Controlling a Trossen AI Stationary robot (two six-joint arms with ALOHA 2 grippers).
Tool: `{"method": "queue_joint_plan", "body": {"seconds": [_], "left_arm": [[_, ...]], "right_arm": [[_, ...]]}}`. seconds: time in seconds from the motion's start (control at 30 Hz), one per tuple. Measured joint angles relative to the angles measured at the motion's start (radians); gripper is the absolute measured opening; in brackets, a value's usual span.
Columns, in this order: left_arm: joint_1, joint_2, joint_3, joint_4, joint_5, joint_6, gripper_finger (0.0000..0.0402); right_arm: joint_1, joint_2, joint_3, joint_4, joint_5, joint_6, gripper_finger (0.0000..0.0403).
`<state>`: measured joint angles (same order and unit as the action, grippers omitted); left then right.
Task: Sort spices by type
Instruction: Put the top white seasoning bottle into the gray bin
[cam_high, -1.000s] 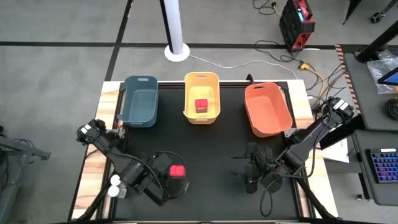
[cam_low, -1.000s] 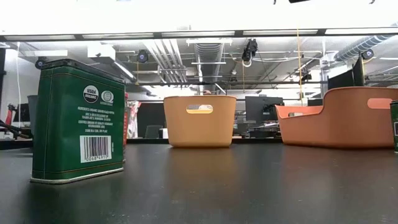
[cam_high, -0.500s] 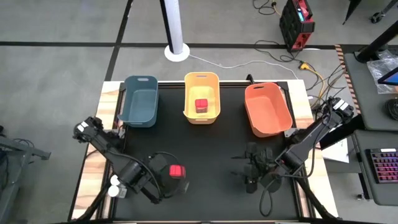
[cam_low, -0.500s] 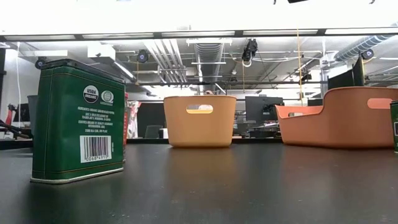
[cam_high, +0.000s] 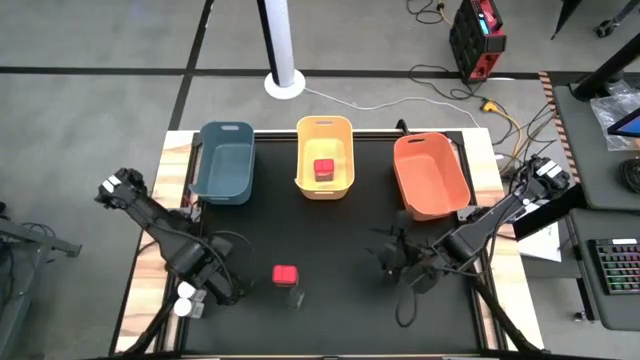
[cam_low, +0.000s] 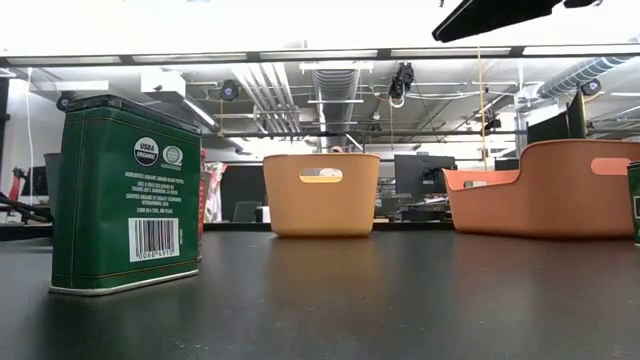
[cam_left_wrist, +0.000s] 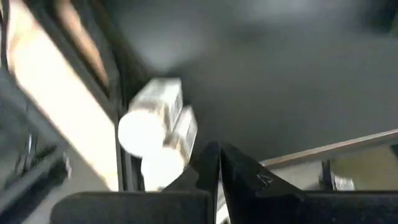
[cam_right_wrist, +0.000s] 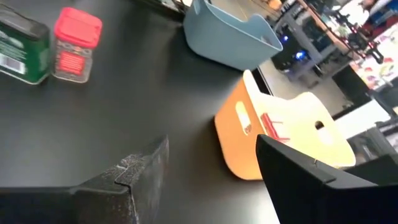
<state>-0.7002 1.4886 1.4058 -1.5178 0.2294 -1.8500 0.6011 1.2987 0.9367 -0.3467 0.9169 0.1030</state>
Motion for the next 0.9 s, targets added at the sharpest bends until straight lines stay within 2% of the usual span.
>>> {"method": "queue_joint_plan", "body": {"seconds": [0.57, 0.9], "left_arm": [[-0.058, -0.03, -0.165, 0.081, 0.052, -0.029, 0.0], [-0.087, -0.035, -0.196, 0.099, 0.07, -0.056, 0.0]], "right_arm": [[-0.013, 0.0, -0.009, 0.05, 0.0, 0.016, 0.0226], [-0.037, 0.0, -0.009, 0.049, 0.0, -0.044, 0.0225]]}}
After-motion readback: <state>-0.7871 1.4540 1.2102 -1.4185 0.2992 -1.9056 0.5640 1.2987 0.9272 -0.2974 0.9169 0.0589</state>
